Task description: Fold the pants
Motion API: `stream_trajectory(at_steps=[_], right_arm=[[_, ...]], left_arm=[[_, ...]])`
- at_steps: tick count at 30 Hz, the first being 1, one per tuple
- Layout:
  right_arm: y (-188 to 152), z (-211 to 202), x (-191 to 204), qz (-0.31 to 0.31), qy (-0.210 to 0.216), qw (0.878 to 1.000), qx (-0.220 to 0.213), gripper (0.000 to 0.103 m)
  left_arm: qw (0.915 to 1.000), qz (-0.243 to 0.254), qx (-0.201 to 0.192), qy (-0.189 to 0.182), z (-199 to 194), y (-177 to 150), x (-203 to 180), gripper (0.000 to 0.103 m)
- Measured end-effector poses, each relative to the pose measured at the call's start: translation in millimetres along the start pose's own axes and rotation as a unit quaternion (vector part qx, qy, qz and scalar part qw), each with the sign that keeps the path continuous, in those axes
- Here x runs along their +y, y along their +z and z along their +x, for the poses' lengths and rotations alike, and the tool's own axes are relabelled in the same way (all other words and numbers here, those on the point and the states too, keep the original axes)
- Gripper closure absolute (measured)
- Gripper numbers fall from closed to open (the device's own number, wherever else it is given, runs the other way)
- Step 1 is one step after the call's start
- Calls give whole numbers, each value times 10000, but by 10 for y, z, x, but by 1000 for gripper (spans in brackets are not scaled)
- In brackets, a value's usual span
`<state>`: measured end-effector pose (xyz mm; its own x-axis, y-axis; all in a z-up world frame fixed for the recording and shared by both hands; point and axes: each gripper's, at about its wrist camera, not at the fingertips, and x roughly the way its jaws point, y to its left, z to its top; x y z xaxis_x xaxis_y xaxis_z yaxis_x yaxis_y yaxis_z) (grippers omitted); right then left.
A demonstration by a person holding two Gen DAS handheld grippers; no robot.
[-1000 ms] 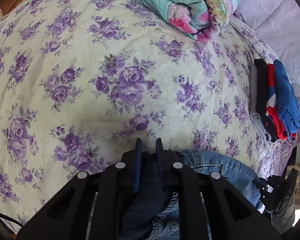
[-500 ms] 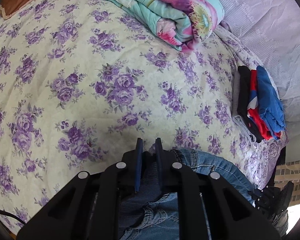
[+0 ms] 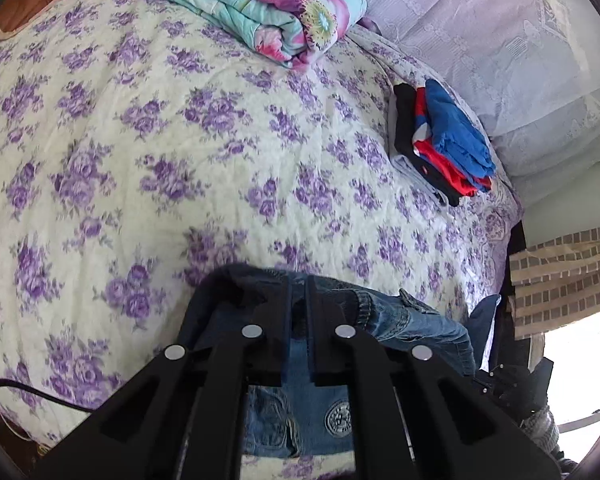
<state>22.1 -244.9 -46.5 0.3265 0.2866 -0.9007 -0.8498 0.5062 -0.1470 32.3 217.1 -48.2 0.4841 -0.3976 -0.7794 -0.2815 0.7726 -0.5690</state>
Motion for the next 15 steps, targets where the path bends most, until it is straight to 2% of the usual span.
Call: stream_trajectory(at_steps=[3, 7, 12, 15], right_arm=[[-179, 13, 263, 272, -2, 9995, 136, 96], [-346, 57, 466, 633, -36, 9976, 270, 97], [-453, 165, 591, 824, -126, 9957, 414, 97], [-470, 184, 626, 894, -215, 9949, 419, 97]], left_arm=[[9992, -318, 195, -128, -24, -250, 162, 98], [9920, -918, 541, -669, 66, -544, 371, 98], [9888, -1138, 836, -480, 283, -849, 492, 88], [9866, -1287, 817, -582, 277, -902, 551, 86]])
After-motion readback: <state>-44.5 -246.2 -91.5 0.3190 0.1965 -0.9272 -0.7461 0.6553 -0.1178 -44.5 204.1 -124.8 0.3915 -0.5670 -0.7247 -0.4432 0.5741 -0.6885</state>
